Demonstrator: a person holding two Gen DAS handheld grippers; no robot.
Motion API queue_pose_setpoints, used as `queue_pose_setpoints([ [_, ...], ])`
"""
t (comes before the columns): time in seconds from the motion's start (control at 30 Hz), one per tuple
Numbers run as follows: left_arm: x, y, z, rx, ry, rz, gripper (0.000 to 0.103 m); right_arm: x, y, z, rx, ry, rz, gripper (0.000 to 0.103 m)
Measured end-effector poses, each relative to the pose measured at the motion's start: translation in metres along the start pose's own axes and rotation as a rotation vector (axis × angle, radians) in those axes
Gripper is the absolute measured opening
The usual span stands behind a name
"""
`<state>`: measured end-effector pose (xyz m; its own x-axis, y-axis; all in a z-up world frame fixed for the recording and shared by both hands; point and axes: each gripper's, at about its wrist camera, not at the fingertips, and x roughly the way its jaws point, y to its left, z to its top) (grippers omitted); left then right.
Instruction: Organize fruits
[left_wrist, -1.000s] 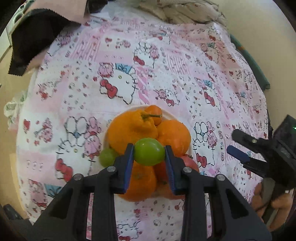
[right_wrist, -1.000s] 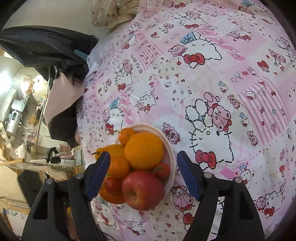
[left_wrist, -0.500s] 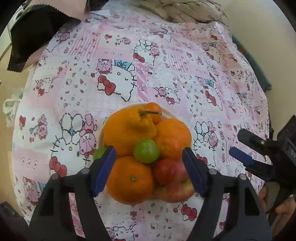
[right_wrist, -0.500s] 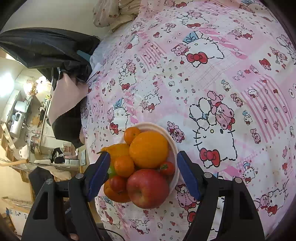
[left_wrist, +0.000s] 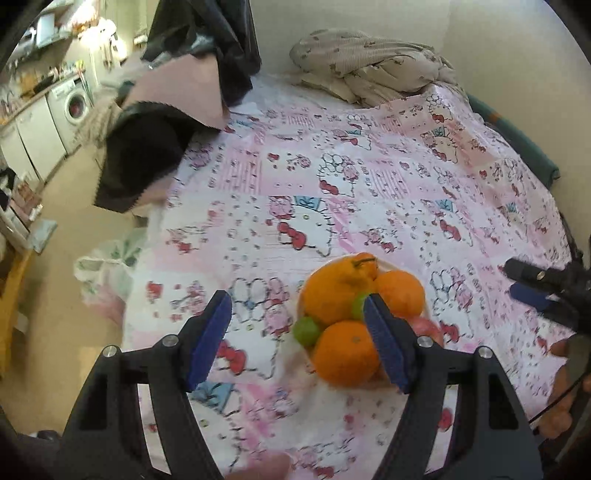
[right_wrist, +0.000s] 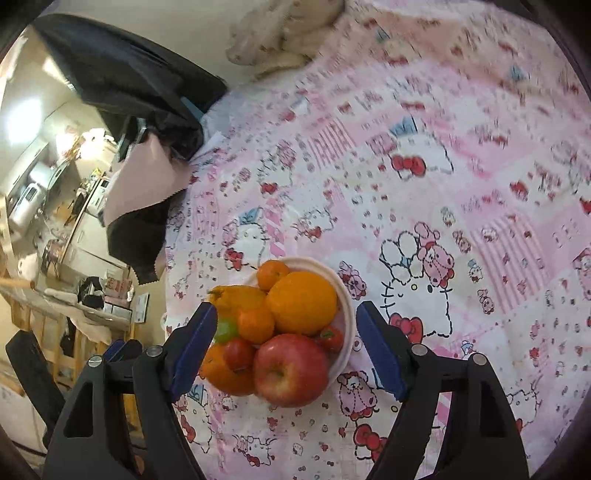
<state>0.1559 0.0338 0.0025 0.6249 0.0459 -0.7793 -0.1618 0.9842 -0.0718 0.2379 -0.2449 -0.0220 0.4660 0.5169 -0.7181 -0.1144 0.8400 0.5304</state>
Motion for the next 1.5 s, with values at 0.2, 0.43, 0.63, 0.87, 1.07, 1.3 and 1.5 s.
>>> queue_pose_setpoints([
  [0.2,-0.032,0.005,-0.021,0.001,-0.046,-0.001,0.071,-0.029,0.032,-0.036,-0.143,-0.080,-0.031,0.095],
  [0.43,-0.046,0.009,-0.053,0.007,-0.046,0.015,0.074,-0.043,0.048,-0.083,-0.225,-0.115,-0.090,0.100],
  [0.63,-0.058,0.003,-0.064,0.024,-0.077,-0.006,0.084,-0.044,0.050,-0.112,-0.250,-0.146,-0.174,0.103],
  [0.87,-0.063,-0.011,-0.073,0.070,-0.114,-0.014,0.084,-0.043,0.062,-0.125,-0.335,-0.224,-0.264,0.103],
  [1.07,-0.057,-0.007,-0.072,0.042,-0.089,-0.018,0.097,-0.043,0.068,-0.126,-0.366,-0.258,-0.291,0.103],
  [1.3,-0.055,-0.007,-0.073,0.036,-0.088,-0.022,0.102,-0.045,0.072,-0.128,-0.377,-0.280,-0.298,0.103],
  [1.5,-0.055,-0.009,-0.072,0.043,-0.101,-0.023,0.103,-0.045,0.070,-0.126,-0.365,-0.279,-0.301,0.103],
])
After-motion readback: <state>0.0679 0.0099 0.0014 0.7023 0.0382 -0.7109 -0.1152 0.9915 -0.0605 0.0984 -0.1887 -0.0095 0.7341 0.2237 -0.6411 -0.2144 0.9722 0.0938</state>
